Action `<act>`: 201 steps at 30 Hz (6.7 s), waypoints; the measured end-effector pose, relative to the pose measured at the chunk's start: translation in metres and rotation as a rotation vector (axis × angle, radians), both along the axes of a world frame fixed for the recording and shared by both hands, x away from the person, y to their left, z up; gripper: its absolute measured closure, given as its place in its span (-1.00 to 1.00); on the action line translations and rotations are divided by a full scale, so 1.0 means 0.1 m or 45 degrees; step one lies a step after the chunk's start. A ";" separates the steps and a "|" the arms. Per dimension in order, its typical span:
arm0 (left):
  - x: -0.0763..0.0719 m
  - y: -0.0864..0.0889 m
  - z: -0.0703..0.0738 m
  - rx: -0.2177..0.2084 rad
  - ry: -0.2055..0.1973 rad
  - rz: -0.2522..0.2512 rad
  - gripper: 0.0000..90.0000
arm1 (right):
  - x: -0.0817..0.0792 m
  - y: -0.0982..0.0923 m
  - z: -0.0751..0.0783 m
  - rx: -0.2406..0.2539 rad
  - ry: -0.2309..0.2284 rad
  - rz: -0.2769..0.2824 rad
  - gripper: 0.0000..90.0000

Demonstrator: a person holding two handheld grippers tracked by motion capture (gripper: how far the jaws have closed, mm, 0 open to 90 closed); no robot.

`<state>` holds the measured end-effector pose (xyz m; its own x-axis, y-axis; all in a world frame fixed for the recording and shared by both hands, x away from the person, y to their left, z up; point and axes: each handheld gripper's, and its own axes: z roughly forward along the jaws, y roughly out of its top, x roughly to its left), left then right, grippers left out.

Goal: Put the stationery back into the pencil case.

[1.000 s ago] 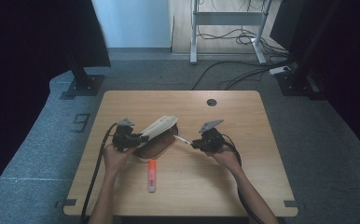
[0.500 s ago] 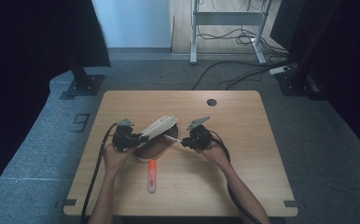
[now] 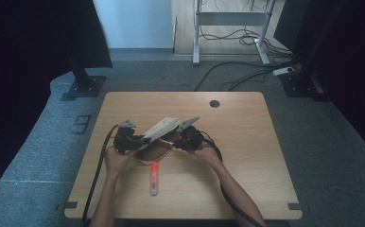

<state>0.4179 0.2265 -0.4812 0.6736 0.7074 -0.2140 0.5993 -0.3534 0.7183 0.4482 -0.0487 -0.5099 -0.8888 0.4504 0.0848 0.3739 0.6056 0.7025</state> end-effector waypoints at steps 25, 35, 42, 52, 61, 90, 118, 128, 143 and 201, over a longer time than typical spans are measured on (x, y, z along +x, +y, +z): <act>0.00 0.01 -0.01 0.003 0.007 -0.001 0.67 | 0.24 0.43 -0.14 -0.067 -0.035 0.030 0.71; 0.00 0.01 0.00 0.002 0.009 -0.002 0.67 | 0.34 0.41 -0.12 -0.068 -0.069 -0.050 0.56; 0.00 0.02 0.00 -0.003 0.012 -0.005 0.67 | 0.37 0.37 -0.10 -0.062 -0.063 -0.090 0.33; 0.01 0.02 -0.01 -0.008 0.018 -0.006 0.67 | 0.33 0.06 0.02 -0.041 -0.068 -0.161 0.35; 0.01 0.02 -0.02 -0.011 0.022 -0.006 0.66 | 0.33 -0.18 -0.05 -0.043 -0.027 -0.213 0.54; 0.02 0.02 -0.02 -0.006 0.023 -0.001 0.66 | 0.38 -0.09 -0.16 -0.016 -0.023 -0.231 0.52; 0.02 0.03 -0.04 -0.020 0.031 -0.008 0.64 | -0.18 -0.09 -0.05 0.016 -0.031 -0.149 -0.68; 0.02 0.02 -0.04 -0.008 0.028 -0.011 0.64 | -0.42 0.05 -0.09 0.010 -0.039 -0.162 -1.00; 0.01 0.01 -0.04 -0.001 0.027 -0.015 0.64 | -0.70 0.44 -0.19 0.024 -0.028 -0.065 -1.00; 0.01 0.01 -0.03 0.006 0.031 -0.016 0.65 | -0.98 0.50 -0.26 -0.107 -0.051 0.159 0.44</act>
<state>0.4189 0.2272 -0.4838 0.6770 0.7001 -0.2269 0.6121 -0.3643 0.7019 0.3499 0.0016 -0.5361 -0.9403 0.3399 0.0150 0.2646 0.7028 0.6603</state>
